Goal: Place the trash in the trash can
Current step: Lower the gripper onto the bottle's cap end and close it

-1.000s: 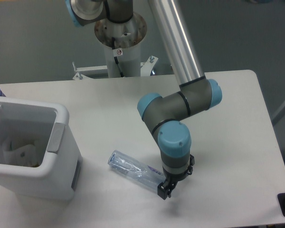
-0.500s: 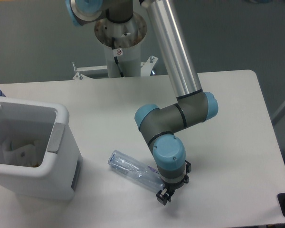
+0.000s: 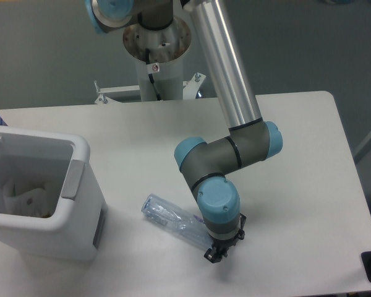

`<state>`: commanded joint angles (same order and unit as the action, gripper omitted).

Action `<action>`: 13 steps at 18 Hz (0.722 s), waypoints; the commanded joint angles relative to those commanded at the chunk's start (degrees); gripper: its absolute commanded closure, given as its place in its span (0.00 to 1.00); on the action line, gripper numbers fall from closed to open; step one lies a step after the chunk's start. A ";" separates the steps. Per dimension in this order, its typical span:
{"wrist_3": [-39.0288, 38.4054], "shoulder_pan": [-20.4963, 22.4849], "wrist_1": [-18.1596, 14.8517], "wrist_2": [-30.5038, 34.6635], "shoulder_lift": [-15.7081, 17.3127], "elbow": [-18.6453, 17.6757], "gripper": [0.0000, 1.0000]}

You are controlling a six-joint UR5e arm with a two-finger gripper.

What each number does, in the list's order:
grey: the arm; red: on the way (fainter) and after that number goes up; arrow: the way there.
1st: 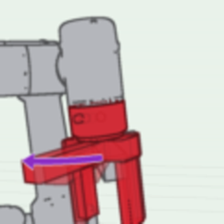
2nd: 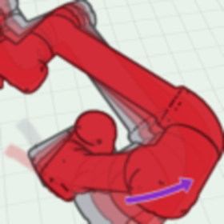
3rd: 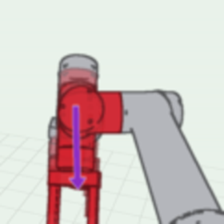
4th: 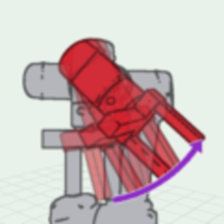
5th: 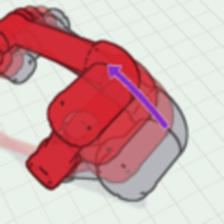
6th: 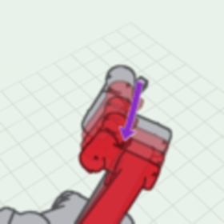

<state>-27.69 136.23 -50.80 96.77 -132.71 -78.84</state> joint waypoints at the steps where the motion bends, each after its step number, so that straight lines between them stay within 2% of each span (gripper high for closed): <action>1: 0.00 0.00 0.00 -0.17 0.17 0.09 0.80; 5: 0.00 0.00 -0.09 -0.88 1.93 0.88 0.83; 13: 0.44 0.26 0.35 -1.49 5.62 7.12 0.83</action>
<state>-27.25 136.49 -50.45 95.27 -127.10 -71.72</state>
